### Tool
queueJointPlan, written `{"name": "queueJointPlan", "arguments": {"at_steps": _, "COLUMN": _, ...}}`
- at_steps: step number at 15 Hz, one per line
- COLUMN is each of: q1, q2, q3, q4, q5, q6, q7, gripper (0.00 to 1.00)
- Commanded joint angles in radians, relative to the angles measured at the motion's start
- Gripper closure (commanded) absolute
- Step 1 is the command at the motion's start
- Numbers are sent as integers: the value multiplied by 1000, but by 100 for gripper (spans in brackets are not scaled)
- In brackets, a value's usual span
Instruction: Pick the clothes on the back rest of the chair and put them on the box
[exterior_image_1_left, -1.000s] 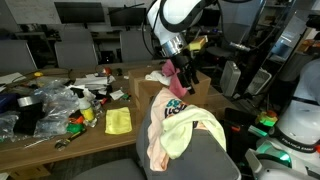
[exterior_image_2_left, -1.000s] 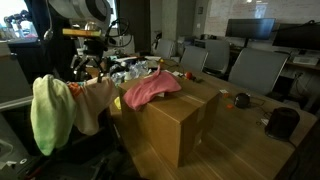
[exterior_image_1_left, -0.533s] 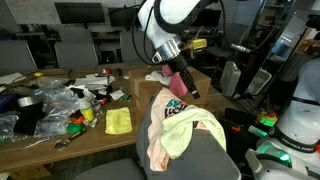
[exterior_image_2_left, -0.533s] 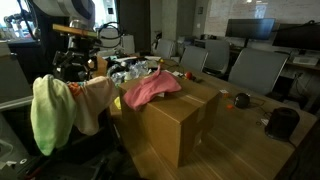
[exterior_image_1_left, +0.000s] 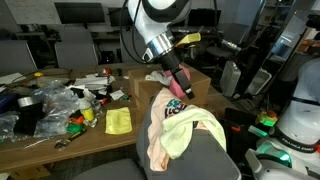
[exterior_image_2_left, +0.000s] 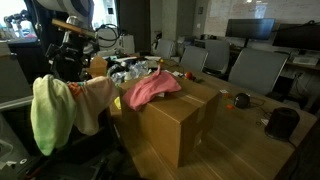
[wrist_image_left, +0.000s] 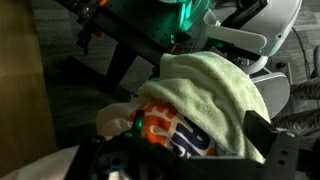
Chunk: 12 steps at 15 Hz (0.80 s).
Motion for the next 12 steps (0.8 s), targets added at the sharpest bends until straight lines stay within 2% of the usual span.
{"name": "queueJointPlan", "arguments": {"at_steps": 1, "q1": 2, "q2": 61, "q3": 8, "q4": 62, "q5": 40, "q6": -20, "q7": -3, "gripper": 0}}
{"name": "queueJointPlan", "arguments": {"at_steps": 8, "q1": 3, "q2": 121, "q3": 15, "q4": 97, "q5": 60, "q6": 3, "q7": 56, "gripper": 0}}
{"name": "queueJointPlan", "arguments": {"at_steps": 12, "q1": 15, "q2": 131, "q3": 15, "q4": 93, "q5": 38, "q6": 63, "q7": 151, "gripper": 0}}
